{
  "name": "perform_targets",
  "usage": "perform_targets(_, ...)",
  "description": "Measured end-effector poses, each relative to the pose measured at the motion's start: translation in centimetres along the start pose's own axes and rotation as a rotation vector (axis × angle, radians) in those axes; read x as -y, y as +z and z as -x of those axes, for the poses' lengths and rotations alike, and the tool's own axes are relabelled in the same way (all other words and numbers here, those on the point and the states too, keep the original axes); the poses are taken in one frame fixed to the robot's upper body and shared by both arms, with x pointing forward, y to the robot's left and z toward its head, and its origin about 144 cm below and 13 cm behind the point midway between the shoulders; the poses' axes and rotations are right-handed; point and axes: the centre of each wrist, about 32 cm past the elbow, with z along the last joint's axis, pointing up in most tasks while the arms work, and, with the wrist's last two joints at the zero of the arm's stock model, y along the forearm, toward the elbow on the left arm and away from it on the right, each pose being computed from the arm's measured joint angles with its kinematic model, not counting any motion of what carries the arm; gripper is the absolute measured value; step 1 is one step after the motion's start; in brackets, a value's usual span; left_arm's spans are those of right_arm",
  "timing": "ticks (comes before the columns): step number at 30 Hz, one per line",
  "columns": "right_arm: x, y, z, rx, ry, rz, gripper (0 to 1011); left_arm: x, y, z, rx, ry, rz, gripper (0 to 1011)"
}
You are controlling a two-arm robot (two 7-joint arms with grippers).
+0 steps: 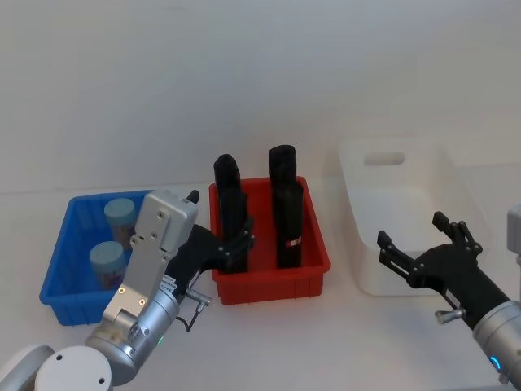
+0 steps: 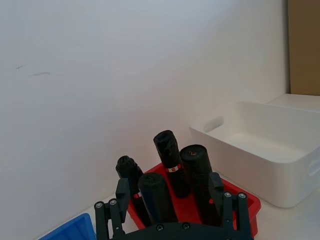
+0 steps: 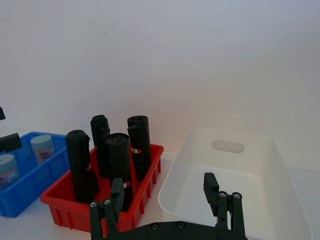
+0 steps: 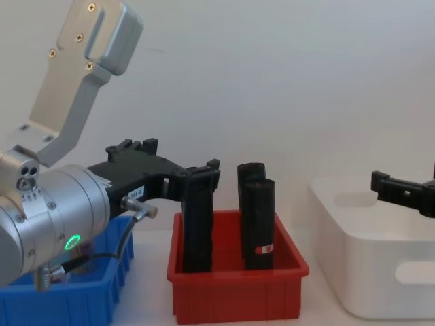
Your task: Pick the cotton swabs from the blue box and place them into the white box.
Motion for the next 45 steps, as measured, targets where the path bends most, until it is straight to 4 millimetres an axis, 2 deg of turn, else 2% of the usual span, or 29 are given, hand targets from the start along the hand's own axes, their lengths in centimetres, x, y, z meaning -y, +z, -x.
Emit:
perform_targets(33, 0.0, 0.0, 0.0, 0.0, 0.0, 0.0, 1002, 0.0, 0.0, 0.0, -0.001, 0.001, 0.0, 1000)
perform_targets(45, 0.0, 0.0, 0.0, 0.0, 0.0, 0.0, 1002, 0.0, -0.4, -1.5, -0.052, 0.032, -0.039, 1000)
